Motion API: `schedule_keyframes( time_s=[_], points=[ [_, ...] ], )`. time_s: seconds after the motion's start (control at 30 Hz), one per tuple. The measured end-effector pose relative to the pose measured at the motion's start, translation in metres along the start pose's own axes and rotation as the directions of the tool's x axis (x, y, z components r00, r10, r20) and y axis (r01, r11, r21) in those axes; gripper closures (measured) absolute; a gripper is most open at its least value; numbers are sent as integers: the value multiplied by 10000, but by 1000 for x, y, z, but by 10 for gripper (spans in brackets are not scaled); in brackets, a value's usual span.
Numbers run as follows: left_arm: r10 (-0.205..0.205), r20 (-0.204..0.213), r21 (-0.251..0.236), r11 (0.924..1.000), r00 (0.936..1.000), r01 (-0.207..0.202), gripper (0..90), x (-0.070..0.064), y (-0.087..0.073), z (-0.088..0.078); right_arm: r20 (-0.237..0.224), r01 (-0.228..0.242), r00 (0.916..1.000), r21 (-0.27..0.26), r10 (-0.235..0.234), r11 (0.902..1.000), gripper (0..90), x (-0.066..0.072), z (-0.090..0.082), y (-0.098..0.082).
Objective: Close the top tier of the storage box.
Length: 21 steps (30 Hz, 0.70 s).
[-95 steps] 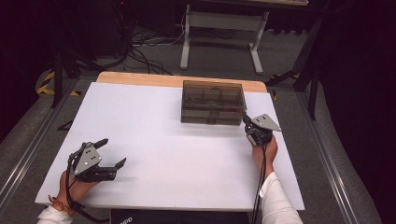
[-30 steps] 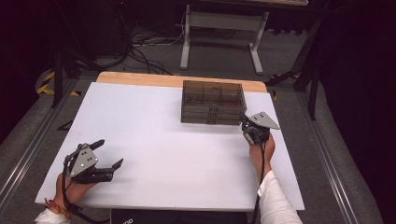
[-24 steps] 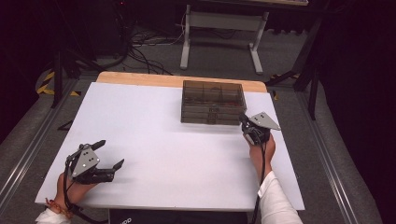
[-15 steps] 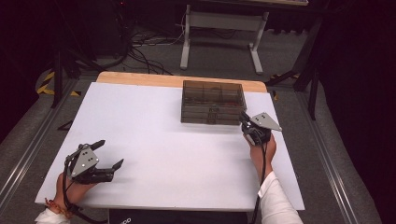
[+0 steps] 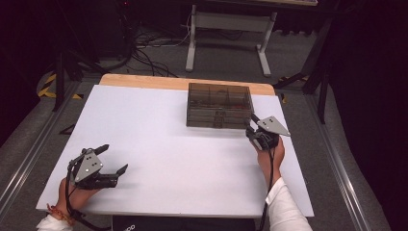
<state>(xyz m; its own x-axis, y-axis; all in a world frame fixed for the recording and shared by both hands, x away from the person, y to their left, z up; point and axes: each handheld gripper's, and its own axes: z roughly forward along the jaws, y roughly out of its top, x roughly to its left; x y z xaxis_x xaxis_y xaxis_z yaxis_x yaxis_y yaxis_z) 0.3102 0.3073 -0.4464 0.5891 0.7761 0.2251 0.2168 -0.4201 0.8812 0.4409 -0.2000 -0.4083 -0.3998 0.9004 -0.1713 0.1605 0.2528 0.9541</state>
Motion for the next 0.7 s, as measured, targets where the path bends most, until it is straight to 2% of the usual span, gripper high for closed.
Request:
schedule_keyframes(
  time_s=[0.33, 0.6, 0.7],
  points=[
    [10, 44, -29, 10000, 10000, -10, 110, 0, 1, 0, -147, 59, 9999, -67, -60, 10000, 627, 2, 0, 0],
    [25, 44, -33, 10000, 10000, -25, 110, 0, 0, -1, -131, 82, 9999, -104, -83, 9999, 529, 3, 0, 1],
    [21, 45, -29, 10000, 10000, -21, 110, 0, 0, -1, -96, 58, 9999, -150, -60, 9999, 467, 4, 0, 1]
  ],
)
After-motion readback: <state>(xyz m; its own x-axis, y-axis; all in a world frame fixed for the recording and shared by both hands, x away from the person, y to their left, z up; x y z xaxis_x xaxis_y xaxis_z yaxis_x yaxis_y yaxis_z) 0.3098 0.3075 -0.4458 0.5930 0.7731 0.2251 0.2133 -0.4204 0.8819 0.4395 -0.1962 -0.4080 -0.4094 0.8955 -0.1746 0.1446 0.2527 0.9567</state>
